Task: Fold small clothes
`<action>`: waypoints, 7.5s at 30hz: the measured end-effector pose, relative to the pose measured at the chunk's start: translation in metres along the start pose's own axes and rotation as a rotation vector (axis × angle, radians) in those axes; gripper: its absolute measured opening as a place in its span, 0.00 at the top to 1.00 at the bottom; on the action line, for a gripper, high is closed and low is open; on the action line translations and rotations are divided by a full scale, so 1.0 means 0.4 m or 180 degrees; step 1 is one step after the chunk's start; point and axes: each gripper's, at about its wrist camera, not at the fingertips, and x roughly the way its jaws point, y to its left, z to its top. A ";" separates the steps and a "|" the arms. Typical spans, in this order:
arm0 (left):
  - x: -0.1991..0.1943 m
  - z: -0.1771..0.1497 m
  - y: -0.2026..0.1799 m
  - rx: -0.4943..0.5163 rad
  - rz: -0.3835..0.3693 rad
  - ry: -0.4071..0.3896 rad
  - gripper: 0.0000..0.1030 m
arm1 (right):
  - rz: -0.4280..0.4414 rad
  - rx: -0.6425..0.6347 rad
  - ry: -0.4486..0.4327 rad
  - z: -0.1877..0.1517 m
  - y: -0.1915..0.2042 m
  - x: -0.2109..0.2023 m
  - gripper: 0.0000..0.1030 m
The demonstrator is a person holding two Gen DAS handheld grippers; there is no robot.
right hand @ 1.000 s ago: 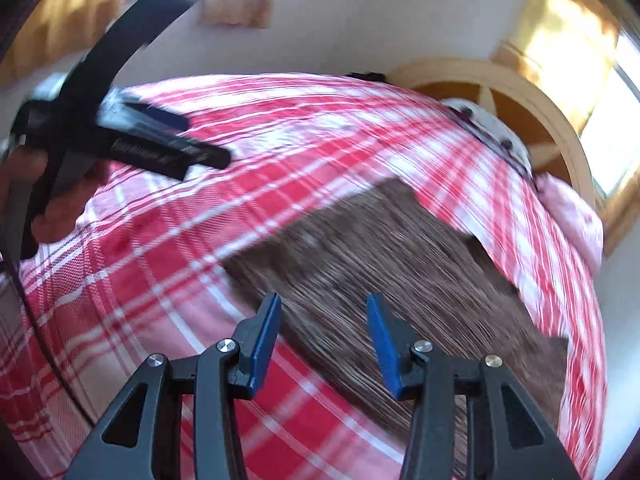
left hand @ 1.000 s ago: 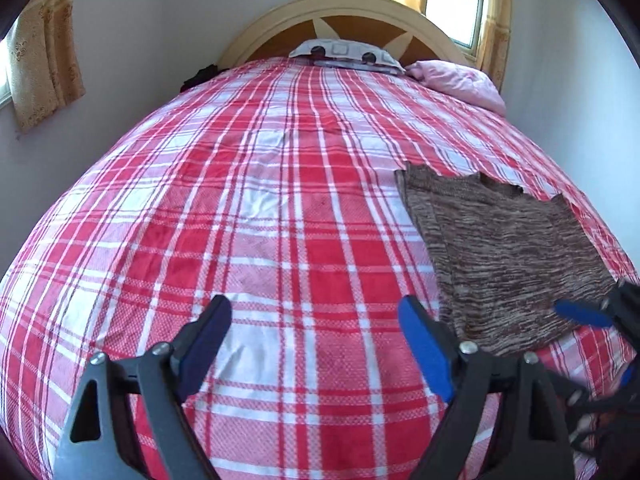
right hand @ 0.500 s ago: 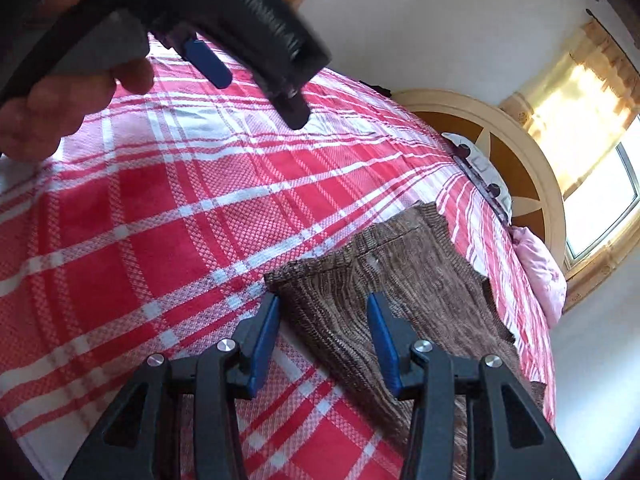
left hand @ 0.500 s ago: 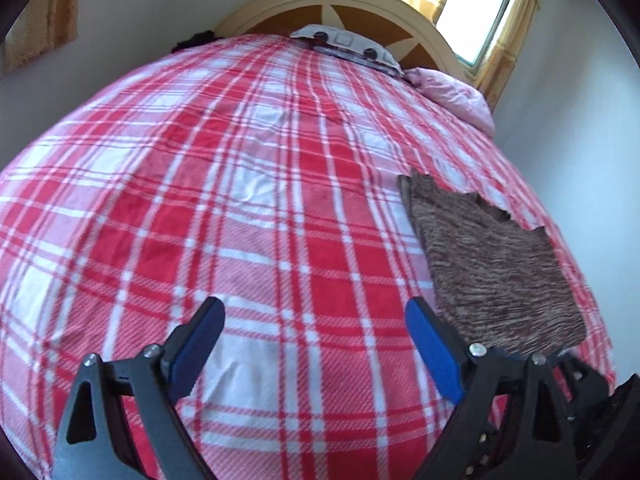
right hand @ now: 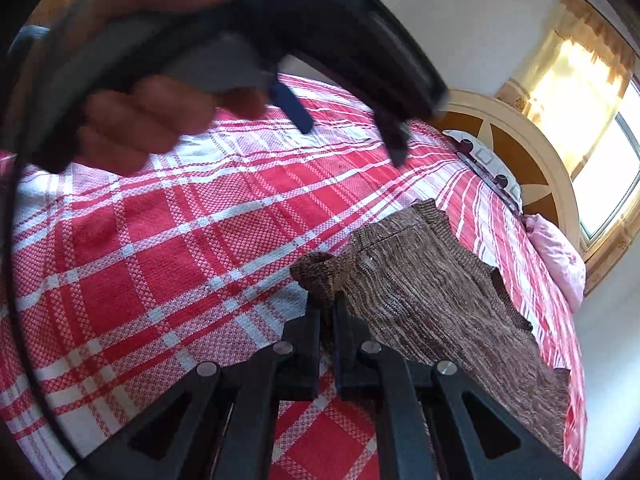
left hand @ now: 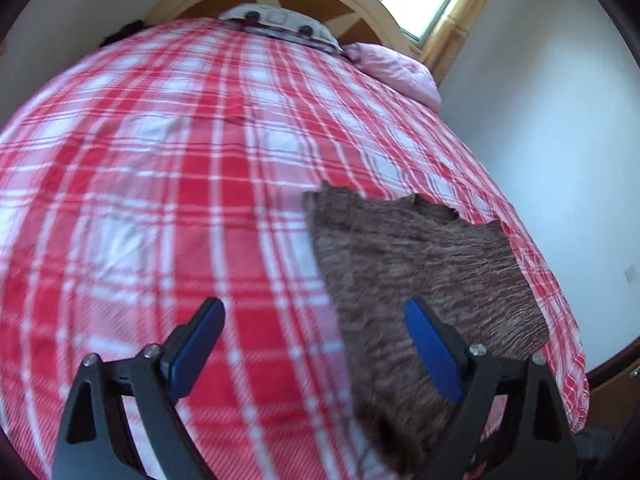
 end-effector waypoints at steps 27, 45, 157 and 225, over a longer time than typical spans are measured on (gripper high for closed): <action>0.182 0.118 -0.010 -0.0259 -0.0256 0.0150 0.92 | 0.0141 0.0221 -0.0072 -0.026 -0.078 -0.019 0.96; 0.129 0.212 -0.273 0.0073 -0.0464 -0.0285 0.92 | -0.0126 0.1004 -0.0372 -0.118 -0.368 -0.183 0.97; 0.265 -0.209 -0.612 0.1454 0.0225 0.0119 0.00 | -0.0284 0.2544 0.0758 -0.491 -0.843 0.002 0.54; -0.162 -0.278 -0.440 0.0947 0.0526 -0.0436 0.70 | 0.1629 0.3024 -0.0329 -0.241 -0.743 -0.002 0.84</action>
